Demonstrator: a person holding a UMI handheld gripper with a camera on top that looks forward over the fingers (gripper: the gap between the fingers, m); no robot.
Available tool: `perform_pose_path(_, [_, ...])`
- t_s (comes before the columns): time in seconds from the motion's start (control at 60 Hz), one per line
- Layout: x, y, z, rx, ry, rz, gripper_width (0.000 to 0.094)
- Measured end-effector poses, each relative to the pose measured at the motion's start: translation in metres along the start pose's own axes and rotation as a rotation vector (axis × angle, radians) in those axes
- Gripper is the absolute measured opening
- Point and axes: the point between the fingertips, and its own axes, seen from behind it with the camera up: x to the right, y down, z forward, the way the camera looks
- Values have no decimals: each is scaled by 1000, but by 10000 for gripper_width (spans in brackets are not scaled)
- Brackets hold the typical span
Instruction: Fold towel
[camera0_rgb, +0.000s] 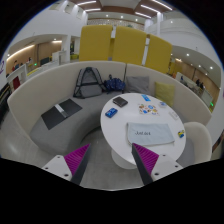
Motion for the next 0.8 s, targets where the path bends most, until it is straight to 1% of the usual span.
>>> perform_pose_path(0.133, [2,-2,4,14,-5,21,867])
perform_pose_path(0.267, [12,-9,17,61,1,26,870])
perform_pose_path(0.383, [30,-7,44,90,14,46,869])
perform_pose_path(0.55, [68,5,97,90,60,58,866])
perform_pose_path(0.717, [95,21,170,78,62,54,868])
perform_pose_path(0.8, [106,30,209,58,66,55,862])
